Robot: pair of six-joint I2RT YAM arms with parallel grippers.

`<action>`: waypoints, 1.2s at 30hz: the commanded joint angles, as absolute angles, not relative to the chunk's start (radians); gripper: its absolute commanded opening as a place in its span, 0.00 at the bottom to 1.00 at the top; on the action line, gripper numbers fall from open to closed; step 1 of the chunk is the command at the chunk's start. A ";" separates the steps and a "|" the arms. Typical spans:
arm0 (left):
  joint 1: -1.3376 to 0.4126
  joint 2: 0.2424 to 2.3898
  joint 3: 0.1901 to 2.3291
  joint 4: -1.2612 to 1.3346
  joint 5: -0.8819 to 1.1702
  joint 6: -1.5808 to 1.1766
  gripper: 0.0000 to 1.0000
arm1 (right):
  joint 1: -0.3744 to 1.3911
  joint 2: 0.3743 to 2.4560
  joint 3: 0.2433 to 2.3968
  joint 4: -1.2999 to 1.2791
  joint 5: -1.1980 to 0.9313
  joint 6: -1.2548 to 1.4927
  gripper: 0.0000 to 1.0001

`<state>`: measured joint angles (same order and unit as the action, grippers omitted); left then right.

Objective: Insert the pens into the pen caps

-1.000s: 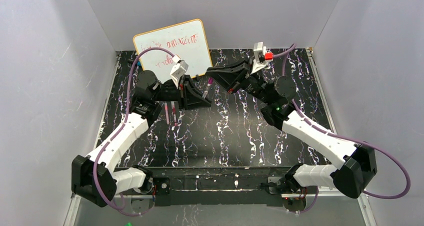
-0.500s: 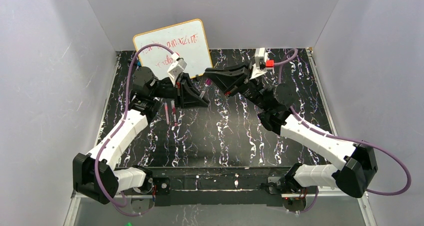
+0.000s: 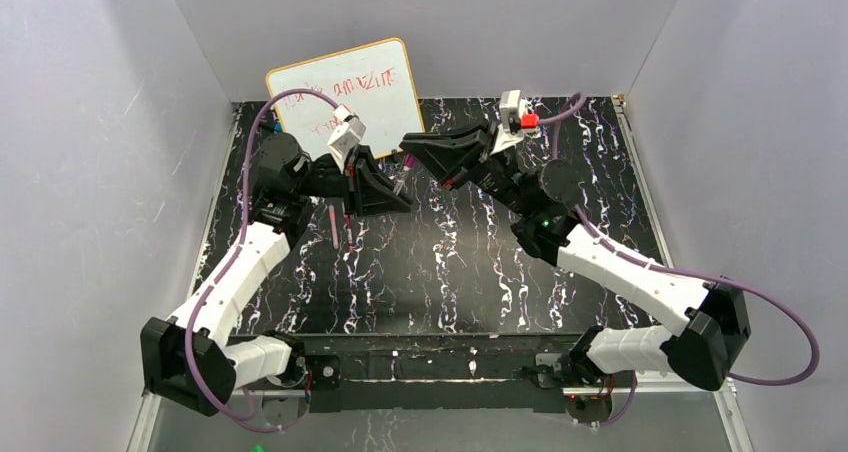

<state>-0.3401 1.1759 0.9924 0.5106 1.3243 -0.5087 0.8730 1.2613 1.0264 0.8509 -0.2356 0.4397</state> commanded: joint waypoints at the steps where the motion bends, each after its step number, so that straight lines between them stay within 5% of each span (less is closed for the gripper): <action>1: -0.330 1.083 1.086 0.415 1.052 -0.381 0.00 | 0.947 1.349 1.006 0.400 -0.447 0.399 0.14; 8: -0.330 1.015 0.977 0.187 0.980 -0.214 0.00 | 0.885 1.299 1.182 0.389 -0.352 0.350 0.57; 15: -0.330 0.973 0.825 0.132 0.878 -0.167 0.00 | 0.815 1.226 1.230 0.383 -0.285 0.326 0.79; 23: -0.331 1.103 0.682 0.082 0.509 -0.213 0.00 | 0.798 1.046 1.139 0.307 -0.190 0.276 0.87; 36: -0.475 1.459 0.957 -0.234 -0.162 -0.341 0.00 | 0.798 0.886 1.092 0.159 -0.139 0.233 0.89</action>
<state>-0.3981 1.4101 0.8677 -0.1265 0.0929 -0.3176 0.7986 0.9298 1.0950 0.1932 -0.1688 0.2573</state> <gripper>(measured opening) 0.119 0.888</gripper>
